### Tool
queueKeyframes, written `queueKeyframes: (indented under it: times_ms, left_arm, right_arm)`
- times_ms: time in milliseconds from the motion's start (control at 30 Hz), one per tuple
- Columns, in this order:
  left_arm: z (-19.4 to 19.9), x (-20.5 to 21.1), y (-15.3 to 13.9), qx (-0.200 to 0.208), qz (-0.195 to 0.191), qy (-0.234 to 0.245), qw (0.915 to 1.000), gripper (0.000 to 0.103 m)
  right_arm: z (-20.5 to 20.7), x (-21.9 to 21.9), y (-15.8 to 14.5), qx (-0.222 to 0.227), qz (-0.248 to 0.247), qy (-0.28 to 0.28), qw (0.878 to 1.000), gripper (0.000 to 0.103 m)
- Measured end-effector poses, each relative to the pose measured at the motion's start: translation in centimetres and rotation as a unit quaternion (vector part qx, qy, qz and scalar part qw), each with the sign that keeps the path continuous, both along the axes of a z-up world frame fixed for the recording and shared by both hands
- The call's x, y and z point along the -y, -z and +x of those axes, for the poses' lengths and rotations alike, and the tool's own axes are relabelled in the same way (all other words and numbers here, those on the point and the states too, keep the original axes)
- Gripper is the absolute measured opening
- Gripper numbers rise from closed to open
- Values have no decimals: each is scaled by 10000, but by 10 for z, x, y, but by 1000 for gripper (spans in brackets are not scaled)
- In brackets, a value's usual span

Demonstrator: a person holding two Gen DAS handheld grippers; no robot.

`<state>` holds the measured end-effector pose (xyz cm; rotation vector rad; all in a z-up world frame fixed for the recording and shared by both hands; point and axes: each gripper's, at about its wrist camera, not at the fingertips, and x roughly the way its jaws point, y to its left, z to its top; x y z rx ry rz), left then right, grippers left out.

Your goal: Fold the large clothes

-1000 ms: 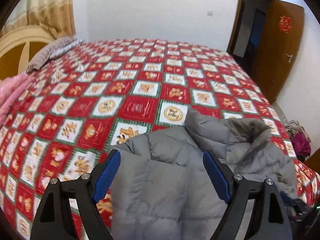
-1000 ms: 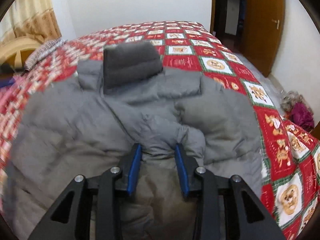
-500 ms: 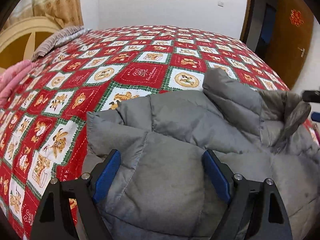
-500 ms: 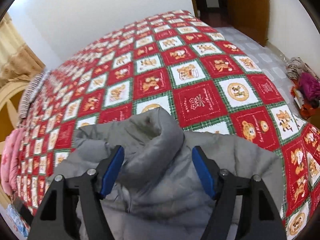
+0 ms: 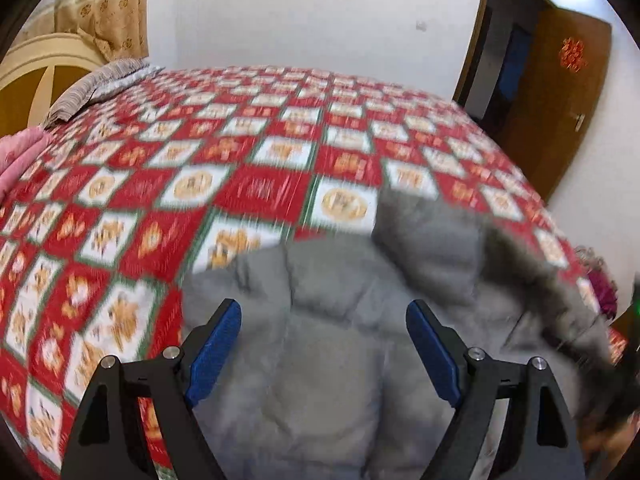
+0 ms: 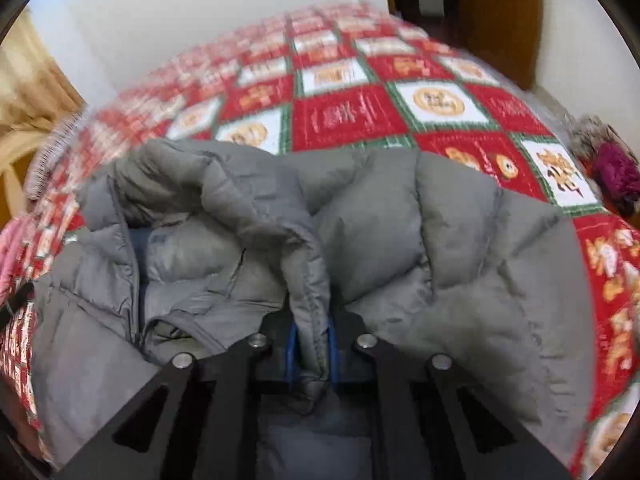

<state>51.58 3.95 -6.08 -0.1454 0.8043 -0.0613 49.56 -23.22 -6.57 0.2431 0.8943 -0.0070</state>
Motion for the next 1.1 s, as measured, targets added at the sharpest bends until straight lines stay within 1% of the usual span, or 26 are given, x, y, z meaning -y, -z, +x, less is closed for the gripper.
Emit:
queueKeyframes:
  times_ms: [67, 100, 167, 233, 300, 400, 433, 500, 600, 633, 667, 733, 767, 800, 833, 933, 1000, 1033, 1100]
  left_arm:
    - [17, 4, -12, -94, -110, 82, 9999, 85]
    - [26, 6, -13, -178, -168, 128, 9996, 85]
    - [52, 15, -17, -310, -319, 203, 9988, 85]
    - [73, 29, -18, -398, -306, 233, 9985, 85]
    - [94, 42, -12, -634, -395, 295, 9968, 85]
    - [122, 62, 4, -1122, -787, 325, 9900, 85]
    - [127, 68, 8, -1236, -817, 367, 9883, 85]
    - [132, 80, 15, -1488, -680, 322, 9860, 85]
    - [132, 95, 27, -1746, -347, 290, 9836, 85]
    - [132, 95, 29, -1807, -306, 307, 9826, 85]
    - [131, 95, 32, -1858, -322, 324, 9815, 85]
    - [130, 89, 29, -1826, -567, 363, 9809, 85]
    - [128, 86, 25, -1763, -760, 380, 9807, 85]
    - [127, 85, 22, -1711, -841, 384, 9809, 85]
    - [127, 87, 19, -1690, -769, 374, 9819, 85]
    - [131, 103, 19, -1777, -135, 375, 9833, 85]
    - [134, 110, 24, -1921, 160, 359, 9806, 85]
    - [136, 112, 29, -2023, 224, 333, 9785, 85]
    - [137, 113, 35, -2099, 172, 320, 9770, 85]
  right_arm:
    - [-10, -2, 3, 362, -47, -4, 9993, 12]
    - [-13, -3, 3, 456, -54, 5, 9989, 12]
    - [-14, -1, 3, 506, 5, 3, 9987, 12]
    - [-14, 3, 3, 544, 127, -2, 9984, 12]
    - [-15, 7, 4, 585, 248, -12, 9980, 12]
    - [-14, 7, 4, 626, 328, -18, 9975, 12]
    - [-13, 8, 4, 638, 332, -19, 9974, 12]
    - [-15, 7, 5, 652, 348, -26, 9973, 12]
    - [-16, 9, 6, 670, 408, -48, 9969, 13]
    - [-16, 9, 6, 676, 428, -50, 9968, 13]
    - [-16, 10, 6, 679, 437, -51, 9967, 13]
    - [-16, 10, 7, 685, 450, -60, 9966, 13]
    - [-16, 10, 6, 686, 450, -61, 9966, 13]
    - [-16, 10, 6, 687, 449, -60, 9966, 13]
    - [-16, 10, 6, 688, 448, -59, 9966, 13]
    - [-16, 10, 6, 688, 449, -67, 9966, 13]
    - [-16, 10, 6, 689, 456, -69, 9966, 13]
    - [-16, 10, 6, 690, 461, -69, 9965, 13]
    - [-16, 9, 6, 689, 456, -69, 9966, 13]
